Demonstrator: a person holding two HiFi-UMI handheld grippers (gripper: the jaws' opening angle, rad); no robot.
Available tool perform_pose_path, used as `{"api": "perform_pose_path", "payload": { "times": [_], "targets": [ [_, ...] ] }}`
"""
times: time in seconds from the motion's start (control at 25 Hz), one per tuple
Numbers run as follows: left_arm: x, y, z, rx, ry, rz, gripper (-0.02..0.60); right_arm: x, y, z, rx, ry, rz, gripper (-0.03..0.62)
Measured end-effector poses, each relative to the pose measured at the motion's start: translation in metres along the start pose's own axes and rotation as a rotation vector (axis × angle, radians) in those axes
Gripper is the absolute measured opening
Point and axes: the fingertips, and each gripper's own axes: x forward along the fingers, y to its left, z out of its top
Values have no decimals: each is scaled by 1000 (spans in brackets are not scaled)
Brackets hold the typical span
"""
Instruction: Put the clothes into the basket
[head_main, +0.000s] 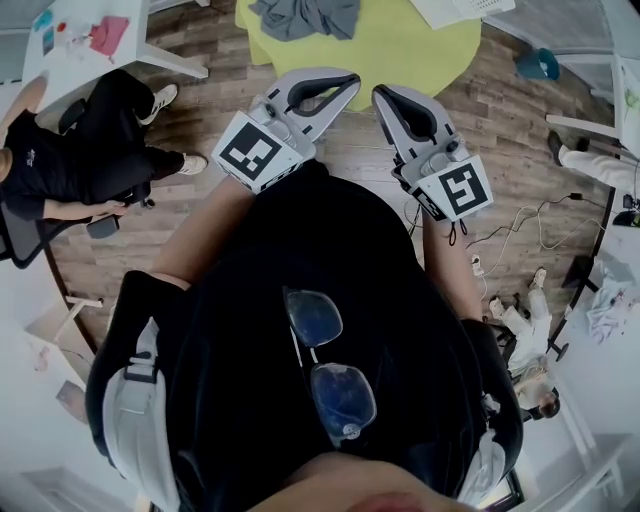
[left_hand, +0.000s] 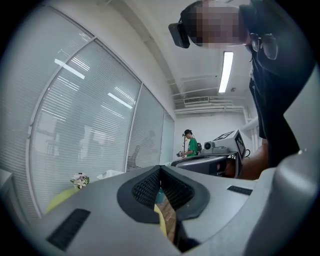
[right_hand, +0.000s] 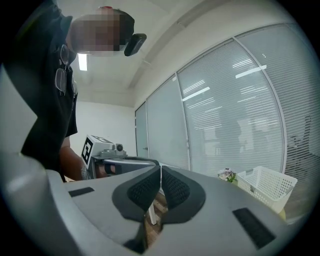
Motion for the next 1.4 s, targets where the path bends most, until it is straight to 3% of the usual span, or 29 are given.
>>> {"api": "perform_pose_path", "payload": {
  "times": [0.28,0.76,0.96,1.08,1.4],
  "targets": [
    [-4,40,0,1,4,-40,9,40,-12,0,10,13,-31,28],
    [14,85,0,-6,-3,-8,9,70,-48,-1,7,12,-16,28],
    [37,102,1,25,5,48,9,76,-79,0,-2,-8,36,28],
    [53,111,-3,47,56,85,9,75,-100,0,-3,-8,70,28],
    [115,141,7,42,57,187,9,77,-177,16,-12,-14,168,28]
  ]
}}
